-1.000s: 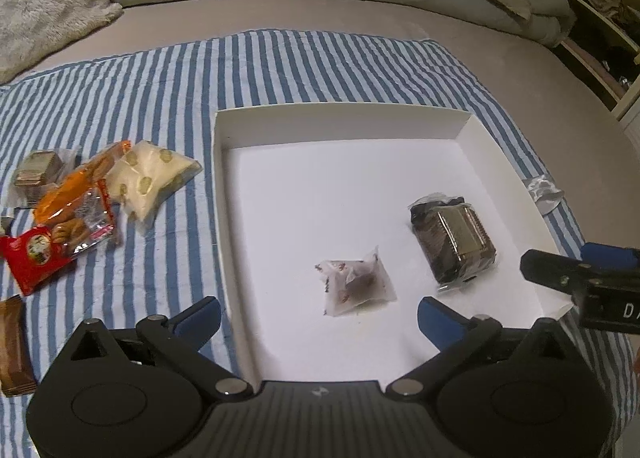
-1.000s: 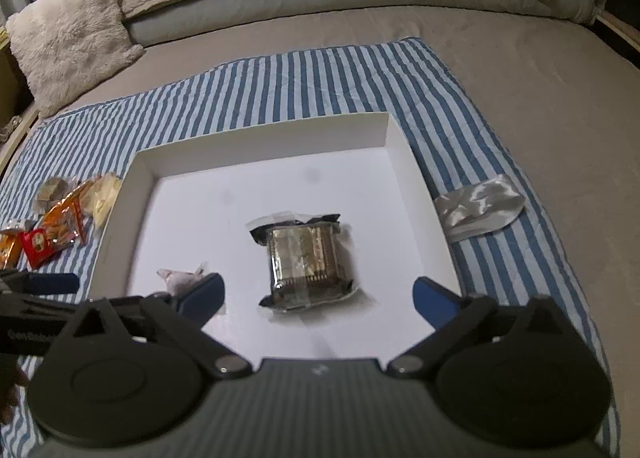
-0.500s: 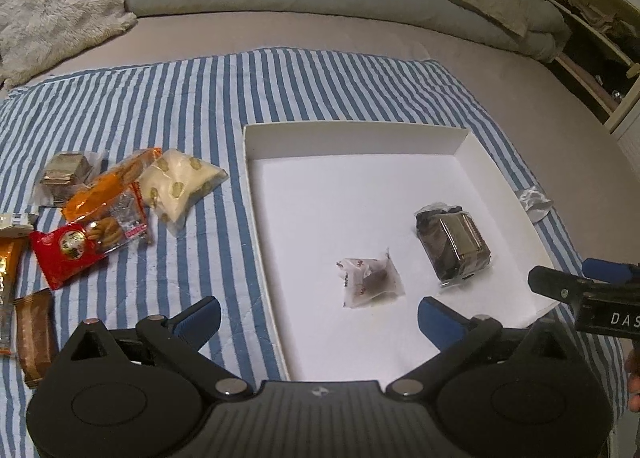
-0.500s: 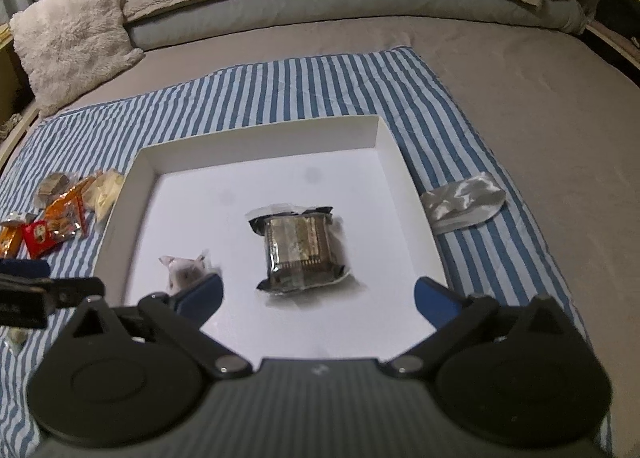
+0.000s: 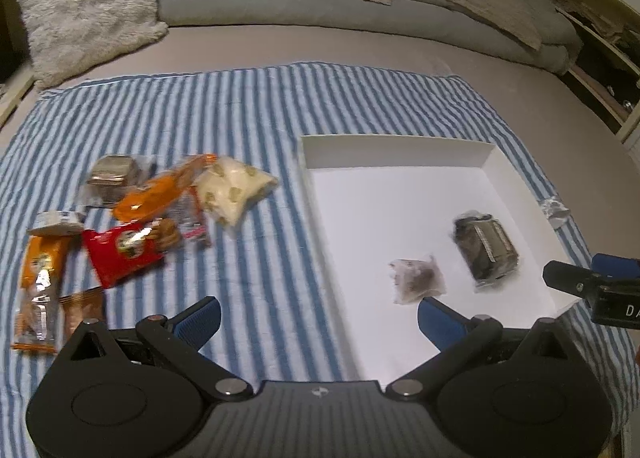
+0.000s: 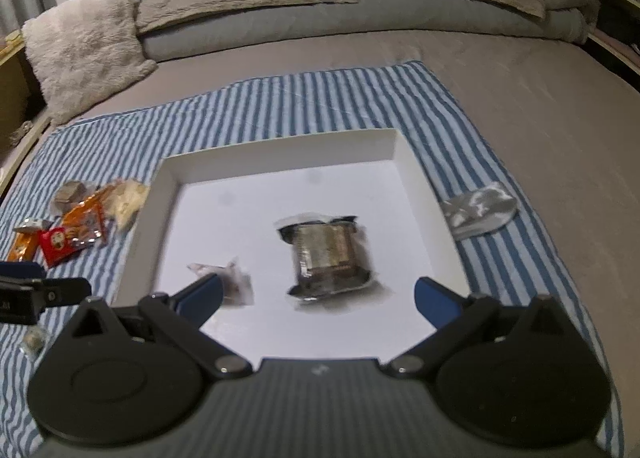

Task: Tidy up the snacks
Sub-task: 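Move both tools back to the snack pile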

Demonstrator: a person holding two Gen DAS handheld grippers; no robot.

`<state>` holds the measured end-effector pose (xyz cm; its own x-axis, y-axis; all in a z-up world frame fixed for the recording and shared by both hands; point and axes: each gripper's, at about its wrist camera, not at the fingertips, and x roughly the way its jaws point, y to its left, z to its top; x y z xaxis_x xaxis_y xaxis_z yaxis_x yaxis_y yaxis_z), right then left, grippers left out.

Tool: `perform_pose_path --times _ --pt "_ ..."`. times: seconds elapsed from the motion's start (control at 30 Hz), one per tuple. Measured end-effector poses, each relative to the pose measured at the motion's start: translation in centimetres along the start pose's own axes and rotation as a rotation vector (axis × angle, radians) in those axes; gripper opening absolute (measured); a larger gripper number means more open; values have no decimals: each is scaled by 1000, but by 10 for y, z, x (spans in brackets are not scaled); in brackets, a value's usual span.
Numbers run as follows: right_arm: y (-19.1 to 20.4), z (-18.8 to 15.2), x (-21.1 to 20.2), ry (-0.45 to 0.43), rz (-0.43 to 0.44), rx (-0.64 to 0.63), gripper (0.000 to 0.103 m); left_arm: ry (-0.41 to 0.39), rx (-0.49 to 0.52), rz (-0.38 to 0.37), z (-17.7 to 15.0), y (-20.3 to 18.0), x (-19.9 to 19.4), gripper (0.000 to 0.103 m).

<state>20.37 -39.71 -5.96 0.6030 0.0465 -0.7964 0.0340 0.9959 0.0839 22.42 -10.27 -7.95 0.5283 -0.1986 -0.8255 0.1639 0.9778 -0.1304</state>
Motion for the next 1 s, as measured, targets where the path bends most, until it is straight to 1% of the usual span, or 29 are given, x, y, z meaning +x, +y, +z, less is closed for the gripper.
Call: perform_pose_path --times 0.23,0.43,0.67,0.87,1.0 --pt "33 4 5 3 44 -39 103 2 -23 47 -4 36 -8 103" --pt "67 7 12 14 82 -78 103 -5 -79 96 -6 74 -14 103" --pt "107 9 19 29 127 -120 103 -10 -148 134 -11 115 -19 103" --pt "141 5 23 40 191 -163 103 -18 -162 147 -19 146 -17 103" --pt "165 -1 31 85 258 -168 103 -11 -180 189 -24 164 -13 103"
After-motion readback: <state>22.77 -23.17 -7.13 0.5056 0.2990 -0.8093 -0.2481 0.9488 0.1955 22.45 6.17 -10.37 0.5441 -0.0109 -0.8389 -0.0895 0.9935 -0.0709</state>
